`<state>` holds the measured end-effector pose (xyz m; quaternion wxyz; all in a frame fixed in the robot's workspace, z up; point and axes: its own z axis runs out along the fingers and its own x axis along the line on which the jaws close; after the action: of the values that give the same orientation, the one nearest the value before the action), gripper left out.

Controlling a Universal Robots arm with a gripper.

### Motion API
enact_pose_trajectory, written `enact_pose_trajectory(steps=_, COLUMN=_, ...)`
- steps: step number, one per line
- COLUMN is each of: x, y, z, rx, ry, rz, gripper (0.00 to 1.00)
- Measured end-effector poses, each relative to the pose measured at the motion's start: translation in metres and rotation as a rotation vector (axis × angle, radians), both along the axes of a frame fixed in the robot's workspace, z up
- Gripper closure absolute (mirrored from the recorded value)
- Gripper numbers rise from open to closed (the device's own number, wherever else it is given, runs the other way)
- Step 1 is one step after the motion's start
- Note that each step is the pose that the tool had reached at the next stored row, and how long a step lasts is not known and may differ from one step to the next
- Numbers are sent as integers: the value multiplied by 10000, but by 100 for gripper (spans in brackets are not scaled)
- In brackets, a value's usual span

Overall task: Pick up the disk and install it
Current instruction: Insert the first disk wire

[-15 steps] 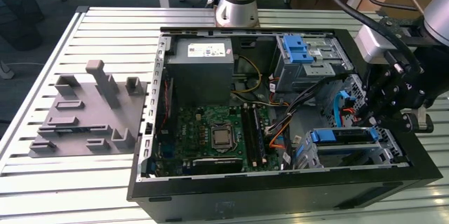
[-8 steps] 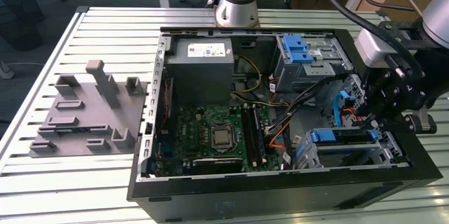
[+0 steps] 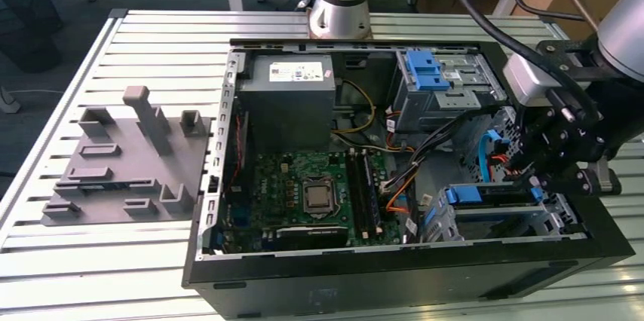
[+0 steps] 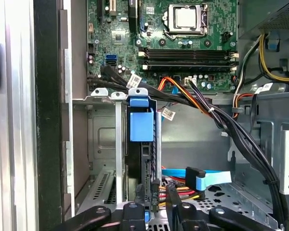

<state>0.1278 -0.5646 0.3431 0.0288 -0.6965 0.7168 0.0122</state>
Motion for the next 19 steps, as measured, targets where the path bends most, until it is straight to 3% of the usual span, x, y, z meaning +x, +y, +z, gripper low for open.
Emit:
enact_pose_trajectory(steps=2, x=-1, y=-1, z=-1, rx=0, ry=-2, rz=-1, gripper=70)
enact_pose_trajectory(steps=6, x=-1, y=0, z=-2, rx=2, ry=-2, rz=-1, gripper=88)
enact_pose_trajectory(steps=13, x=-1, y=-1, z=0, rx=8, ry=-2, rz=-1, gripper=89)
enact_pose_trajectory(steps=17, x=-1, y=-1, z=130, rx=21, ry=8, rz=-2, gripper=89)
enact_pose_trajectory(steps=19, x=-1, y=-1, z=155, rx=24, ry=11, rz=-1, gripper=89)
